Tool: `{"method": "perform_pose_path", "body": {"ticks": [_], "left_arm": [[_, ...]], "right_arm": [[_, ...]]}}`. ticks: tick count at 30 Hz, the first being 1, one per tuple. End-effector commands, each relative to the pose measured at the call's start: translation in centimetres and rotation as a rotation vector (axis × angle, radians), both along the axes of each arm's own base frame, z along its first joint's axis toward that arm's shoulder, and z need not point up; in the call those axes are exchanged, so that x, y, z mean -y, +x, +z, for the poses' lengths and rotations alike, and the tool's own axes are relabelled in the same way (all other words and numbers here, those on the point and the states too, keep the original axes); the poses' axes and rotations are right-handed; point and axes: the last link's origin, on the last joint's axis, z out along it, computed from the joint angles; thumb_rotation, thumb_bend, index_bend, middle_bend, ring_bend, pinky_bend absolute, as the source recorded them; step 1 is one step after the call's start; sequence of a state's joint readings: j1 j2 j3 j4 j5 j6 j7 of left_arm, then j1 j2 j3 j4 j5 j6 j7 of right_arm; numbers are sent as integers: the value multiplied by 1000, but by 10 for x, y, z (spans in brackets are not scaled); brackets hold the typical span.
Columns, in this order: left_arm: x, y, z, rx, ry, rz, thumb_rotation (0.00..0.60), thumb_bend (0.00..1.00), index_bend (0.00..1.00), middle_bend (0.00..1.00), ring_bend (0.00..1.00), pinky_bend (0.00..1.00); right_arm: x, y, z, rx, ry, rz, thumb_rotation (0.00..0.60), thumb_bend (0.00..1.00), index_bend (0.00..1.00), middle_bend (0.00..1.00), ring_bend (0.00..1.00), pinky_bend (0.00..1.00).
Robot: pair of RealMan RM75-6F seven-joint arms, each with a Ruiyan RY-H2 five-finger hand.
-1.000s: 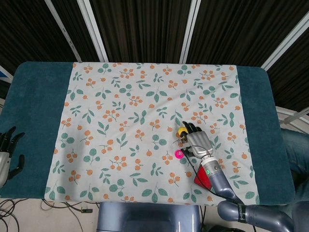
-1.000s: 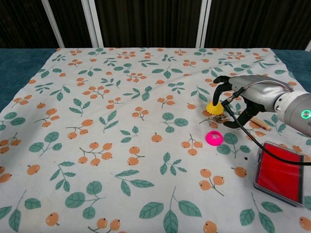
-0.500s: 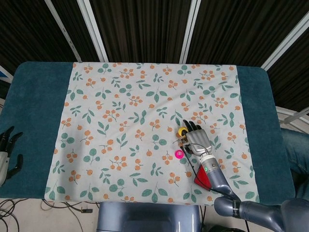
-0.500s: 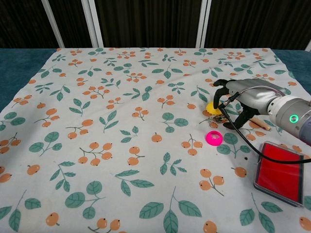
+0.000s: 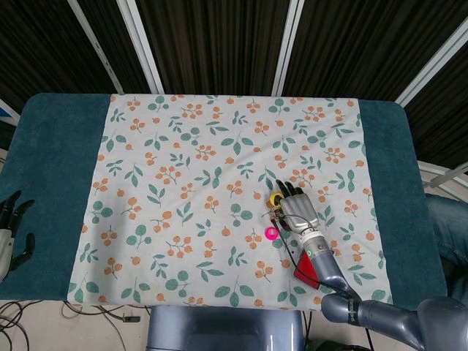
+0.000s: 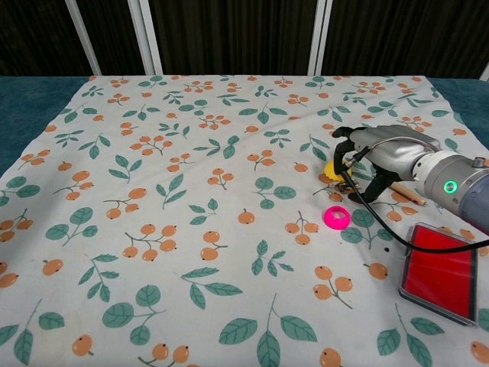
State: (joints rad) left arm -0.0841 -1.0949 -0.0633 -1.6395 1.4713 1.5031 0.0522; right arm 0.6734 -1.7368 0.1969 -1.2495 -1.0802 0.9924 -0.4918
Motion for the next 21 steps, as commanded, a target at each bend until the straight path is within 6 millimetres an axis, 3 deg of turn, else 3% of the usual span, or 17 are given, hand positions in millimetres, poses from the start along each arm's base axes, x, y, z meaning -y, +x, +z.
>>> {"method": "perform_pose_path", "body": {"ticks": [1, 21], "left_arm": [[0, 0, 0, 0, 0, 0, 600, 537, 140, 0, 59, 59], [0, 0, 0, 0, 0, 0, 600, 537, 140, 0, 59, 59]], "right_arm": [[1, -1, -1, -9, -1, -1, 600, 355, 414, 78, 107, 226], [0, -9, -1, -27, 26, -14, 600, 399, 474, 77, 107, 226]]}}
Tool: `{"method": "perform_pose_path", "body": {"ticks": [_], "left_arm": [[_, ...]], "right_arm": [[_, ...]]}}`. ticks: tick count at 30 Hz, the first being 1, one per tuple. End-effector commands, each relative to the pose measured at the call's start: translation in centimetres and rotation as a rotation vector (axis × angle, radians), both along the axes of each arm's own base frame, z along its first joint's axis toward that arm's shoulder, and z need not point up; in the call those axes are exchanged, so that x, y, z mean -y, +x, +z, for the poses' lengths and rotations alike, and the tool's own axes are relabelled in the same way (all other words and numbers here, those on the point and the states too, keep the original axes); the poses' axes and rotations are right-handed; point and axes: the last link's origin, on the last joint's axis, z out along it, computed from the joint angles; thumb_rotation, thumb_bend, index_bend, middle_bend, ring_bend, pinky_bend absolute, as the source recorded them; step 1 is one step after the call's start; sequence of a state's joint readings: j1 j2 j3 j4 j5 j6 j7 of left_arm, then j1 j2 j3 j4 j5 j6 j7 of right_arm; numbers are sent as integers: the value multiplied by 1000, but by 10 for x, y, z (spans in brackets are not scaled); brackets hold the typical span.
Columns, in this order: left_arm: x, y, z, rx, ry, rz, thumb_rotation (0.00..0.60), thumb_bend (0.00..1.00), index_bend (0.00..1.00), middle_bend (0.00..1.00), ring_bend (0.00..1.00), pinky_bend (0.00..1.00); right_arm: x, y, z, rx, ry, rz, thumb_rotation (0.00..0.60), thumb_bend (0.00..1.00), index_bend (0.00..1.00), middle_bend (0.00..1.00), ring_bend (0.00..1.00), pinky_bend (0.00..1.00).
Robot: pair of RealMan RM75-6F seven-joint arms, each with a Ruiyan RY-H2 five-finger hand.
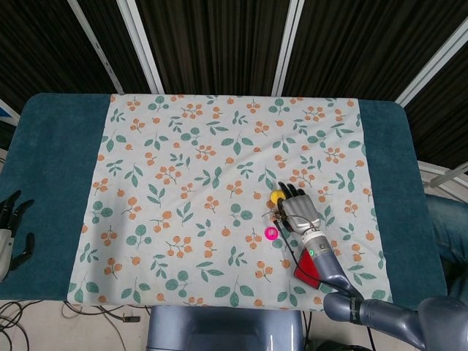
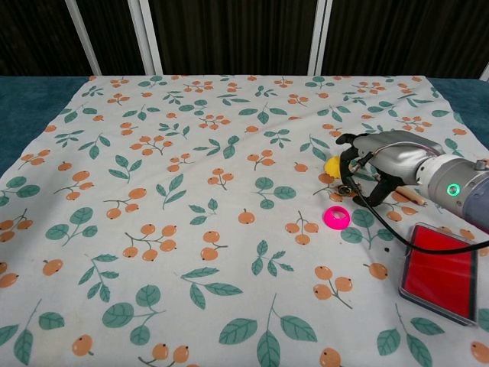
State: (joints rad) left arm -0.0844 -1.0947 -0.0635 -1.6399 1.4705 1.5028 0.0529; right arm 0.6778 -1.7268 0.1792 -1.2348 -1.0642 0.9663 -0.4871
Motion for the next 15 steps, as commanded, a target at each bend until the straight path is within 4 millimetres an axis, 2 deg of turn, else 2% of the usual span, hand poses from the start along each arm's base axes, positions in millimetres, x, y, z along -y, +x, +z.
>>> {"method": "perform_pose_path", "body": {"ticks": [1, 15], "left_arm": [[0, 0, 0, 0, 0, 0, 600, 537, 140, 0, 59, 59], [0, 0, 0, 3, 0, 1, 600, 537, 140, 0, 59, 59]], "right_arm": [[0, -1, -1, -3, 1, 0, 600, 403, 477, 78, 107, 226], [2, 0, -5, -10, 4, -3, 600, 440, 512, 78, 107, 226]]}}
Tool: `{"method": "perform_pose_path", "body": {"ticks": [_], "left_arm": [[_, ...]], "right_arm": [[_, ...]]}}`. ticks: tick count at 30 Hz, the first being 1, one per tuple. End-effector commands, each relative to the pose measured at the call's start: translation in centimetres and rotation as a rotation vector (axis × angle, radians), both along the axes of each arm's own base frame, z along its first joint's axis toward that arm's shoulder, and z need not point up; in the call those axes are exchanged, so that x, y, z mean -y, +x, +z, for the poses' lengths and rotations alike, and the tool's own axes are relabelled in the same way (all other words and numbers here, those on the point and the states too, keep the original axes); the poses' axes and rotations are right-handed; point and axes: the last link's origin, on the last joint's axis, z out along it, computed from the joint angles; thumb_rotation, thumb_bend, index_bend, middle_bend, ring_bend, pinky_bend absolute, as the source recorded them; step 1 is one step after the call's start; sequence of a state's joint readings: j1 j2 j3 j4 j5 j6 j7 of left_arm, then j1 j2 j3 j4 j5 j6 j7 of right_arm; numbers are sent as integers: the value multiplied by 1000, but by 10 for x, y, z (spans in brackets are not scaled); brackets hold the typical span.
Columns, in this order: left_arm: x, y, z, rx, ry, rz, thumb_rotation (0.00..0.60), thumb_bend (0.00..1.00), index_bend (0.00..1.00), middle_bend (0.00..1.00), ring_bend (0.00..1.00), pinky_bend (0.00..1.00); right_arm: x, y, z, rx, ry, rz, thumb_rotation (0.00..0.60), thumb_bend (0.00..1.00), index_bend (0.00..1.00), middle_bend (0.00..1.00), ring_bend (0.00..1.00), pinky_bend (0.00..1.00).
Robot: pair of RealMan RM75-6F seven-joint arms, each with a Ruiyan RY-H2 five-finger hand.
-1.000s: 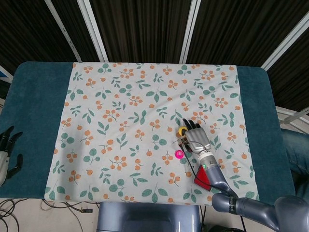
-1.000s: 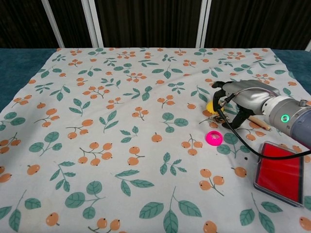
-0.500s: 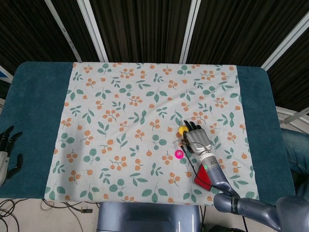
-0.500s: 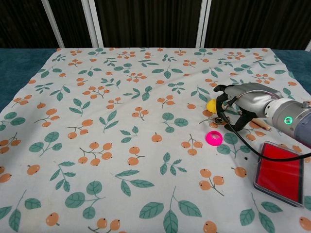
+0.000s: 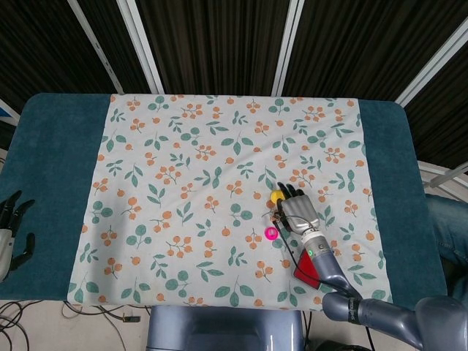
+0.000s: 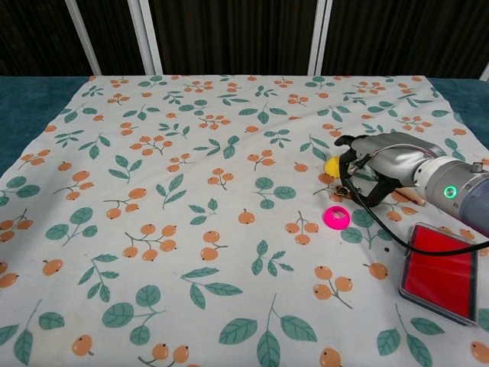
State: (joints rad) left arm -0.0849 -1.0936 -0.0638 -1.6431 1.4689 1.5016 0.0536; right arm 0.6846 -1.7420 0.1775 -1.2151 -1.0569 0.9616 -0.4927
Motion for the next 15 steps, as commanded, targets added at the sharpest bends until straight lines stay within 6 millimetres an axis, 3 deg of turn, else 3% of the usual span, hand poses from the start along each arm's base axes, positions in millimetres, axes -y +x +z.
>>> {"method": "perform_pose_path", "body": {"ticks": [1, 9, 15], "left_arm": [[0, 0, 0, 2, 1, 0, 600, 537, 140, 0, 59, 59], [0, 0, 0, 8, -1, 2, 600, 537, 140, 0, 59, 59], [0, 0, 0, 11, -2, 3, 600, 537, 140, 0, 59, 59]], "right_arm": [[1, 0, -1, -2, 1, -1, 600, 440, 520, 78, 107, 226], [0, 1, 0, 25, -8, -2, 600, 439, 656, 105, 130, 226], [-3, 2, 7, 89, -5, -23, 600, 439, 683, 110, 132, 226]]}}
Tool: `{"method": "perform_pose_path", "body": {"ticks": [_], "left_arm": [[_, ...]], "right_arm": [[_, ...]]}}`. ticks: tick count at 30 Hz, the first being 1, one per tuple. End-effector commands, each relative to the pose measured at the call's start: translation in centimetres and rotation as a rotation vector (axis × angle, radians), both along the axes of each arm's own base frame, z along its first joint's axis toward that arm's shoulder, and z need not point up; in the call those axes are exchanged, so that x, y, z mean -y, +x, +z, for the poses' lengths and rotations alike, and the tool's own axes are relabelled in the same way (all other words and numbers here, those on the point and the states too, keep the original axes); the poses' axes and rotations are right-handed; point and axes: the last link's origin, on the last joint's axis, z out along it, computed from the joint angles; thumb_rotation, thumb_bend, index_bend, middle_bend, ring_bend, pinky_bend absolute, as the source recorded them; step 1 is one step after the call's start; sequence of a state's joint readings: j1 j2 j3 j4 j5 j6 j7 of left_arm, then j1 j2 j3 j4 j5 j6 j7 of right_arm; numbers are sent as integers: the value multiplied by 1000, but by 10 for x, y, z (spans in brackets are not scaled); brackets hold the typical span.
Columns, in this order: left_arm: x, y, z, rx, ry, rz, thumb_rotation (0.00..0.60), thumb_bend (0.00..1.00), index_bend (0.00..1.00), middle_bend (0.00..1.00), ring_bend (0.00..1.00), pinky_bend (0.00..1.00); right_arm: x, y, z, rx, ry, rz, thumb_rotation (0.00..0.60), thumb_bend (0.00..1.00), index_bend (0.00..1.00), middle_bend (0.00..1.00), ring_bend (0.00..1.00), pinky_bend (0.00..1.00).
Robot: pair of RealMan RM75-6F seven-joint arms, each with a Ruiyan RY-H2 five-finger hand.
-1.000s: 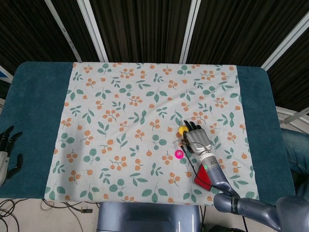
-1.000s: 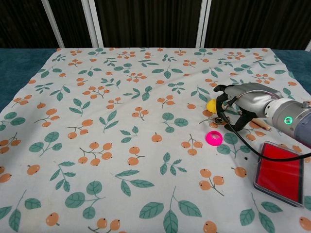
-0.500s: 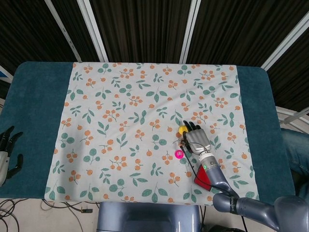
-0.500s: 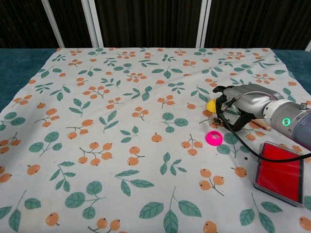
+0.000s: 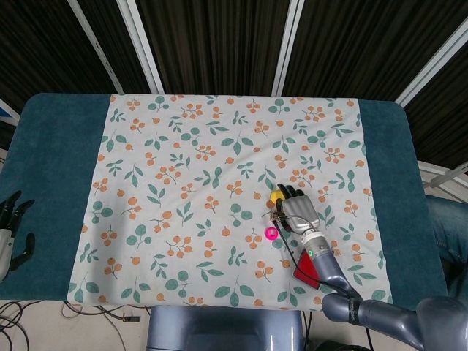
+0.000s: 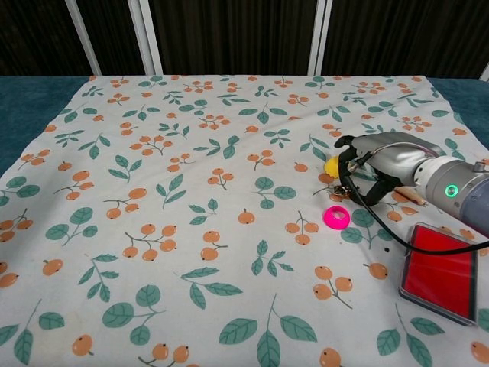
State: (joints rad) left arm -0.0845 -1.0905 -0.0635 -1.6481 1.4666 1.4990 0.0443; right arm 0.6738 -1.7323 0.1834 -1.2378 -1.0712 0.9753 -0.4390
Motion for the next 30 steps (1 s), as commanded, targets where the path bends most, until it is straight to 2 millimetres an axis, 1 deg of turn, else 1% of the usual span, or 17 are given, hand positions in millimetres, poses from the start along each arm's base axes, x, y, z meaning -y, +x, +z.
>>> {"method": "perform_pose_path", "body": {"ticks": [1, 3, 5, 9, 12, 23, 25, 30], "left_arm": [[0, 0, 0, -1, 0, 0, 600, 537, 140, 0, 59, 59], [0, 0, 0, -1, 0, 0, 600, 537, 140, 0, 59, 59], [1, 0, 0, 0, 1, -1, 600, 537, 140, 0, 59, 59], [1, -1, 0, -1, 0, -2, 600, 537, 140, 0, 59, 59], [1, 0, 0, -1, 0, -3, 600, 537, 140, 0, 59, 59], [3, 1, -1, -4, 0, -7, 600, 537, 140, 0, 59, 59], [3, 1, -1, -4, 0, -7, 600, 537, 140, 0, 59, 59], [4, 0, -1, -6, 0, -9, 600, 537, 140, 0, 59, 59]], "right_arm": [[-1, 1, 5, 39, 2, -15, 600, 439, 683, 110, 132, 226], [-1, 2, 10, 70, 5, -28, 600, 439, 684, 110, 132, 226], [-1, 3, 20, 150, 19, -76, 600, 440, 684, 110, 132, 226], [-2, 4, 33, 244, 58, -141, 600, 440, 684, 110, 132, 226], [-2, 5, 46, 343, 94, -202, 600, 440, 684, 110, 132, 226], [-1, 9, 114, 772, 289, -454, 600, 439, 684, 110, 142, 226], [2, 12, 121, 818, 309, -466, 600, 439, 684, 110, 142, 226], [3, 19, 146, 951, 338, -491, 600, 438, 684, 110, 142, 226]]}}
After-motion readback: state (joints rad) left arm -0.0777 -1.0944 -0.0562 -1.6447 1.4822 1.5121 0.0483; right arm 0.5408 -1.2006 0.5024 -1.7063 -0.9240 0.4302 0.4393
